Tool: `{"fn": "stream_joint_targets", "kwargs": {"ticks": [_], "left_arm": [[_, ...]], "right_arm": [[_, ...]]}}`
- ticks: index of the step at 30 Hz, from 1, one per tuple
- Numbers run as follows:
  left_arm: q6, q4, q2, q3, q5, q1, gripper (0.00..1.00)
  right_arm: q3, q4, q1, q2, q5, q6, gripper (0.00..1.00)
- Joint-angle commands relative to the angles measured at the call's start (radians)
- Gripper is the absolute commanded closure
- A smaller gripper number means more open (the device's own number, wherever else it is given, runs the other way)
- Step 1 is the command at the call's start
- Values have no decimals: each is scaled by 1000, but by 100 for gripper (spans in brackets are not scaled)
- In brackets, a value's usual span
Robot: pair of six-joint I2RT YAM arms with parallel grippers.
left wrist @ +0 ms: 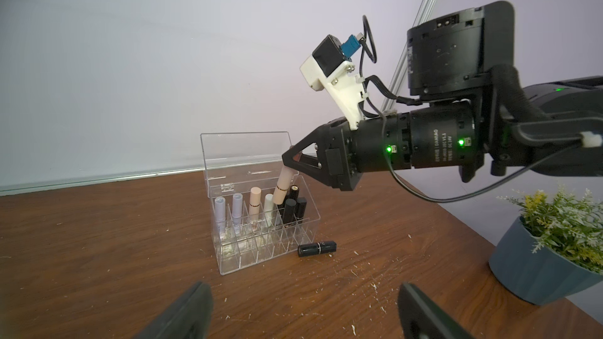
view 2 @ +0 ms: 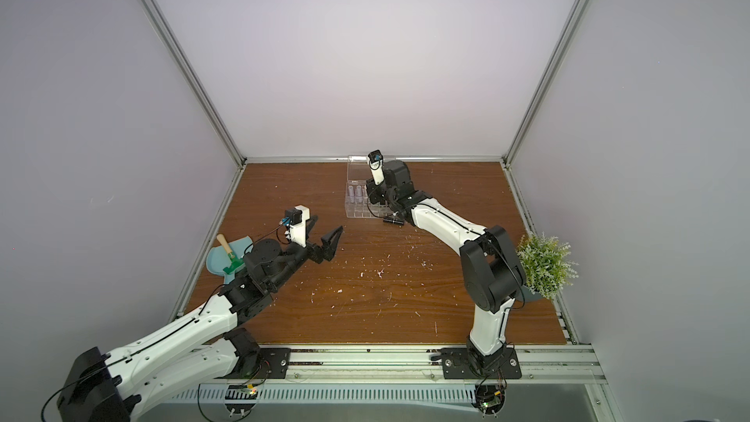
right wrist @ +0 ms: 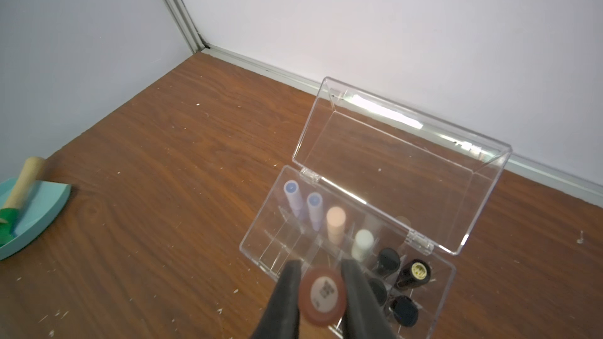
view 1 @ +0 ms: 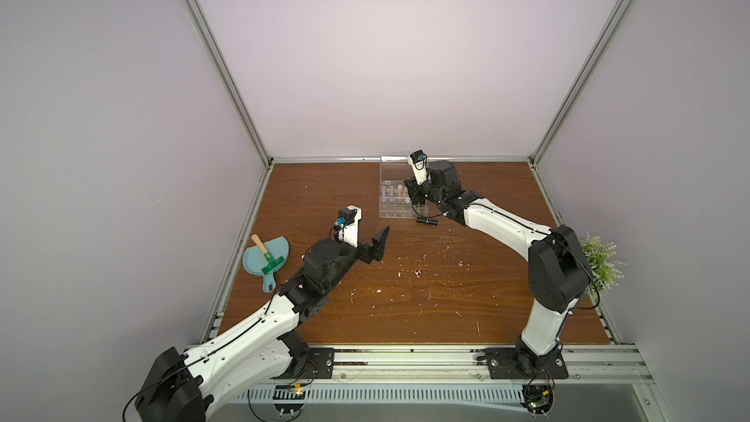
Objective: Arrange the lipsticks in the organizer
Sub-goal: Place the lipstick in the storage box.
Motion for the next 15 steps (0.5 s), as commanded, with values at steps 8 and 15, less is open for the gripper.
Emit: {"fn": "stream_joint_targets", "kwargs": {"ticks": [8, 15], "left_arm": [[-7, 50, 17, -13, 2, 14, 8], [-10, 52, 23, -13, 7, 16, 7]], "right_arm": [[11, 78, 4, 39, 77, -51, 89], [-2, 88, 6, 56, 69, -50, 89]]}}
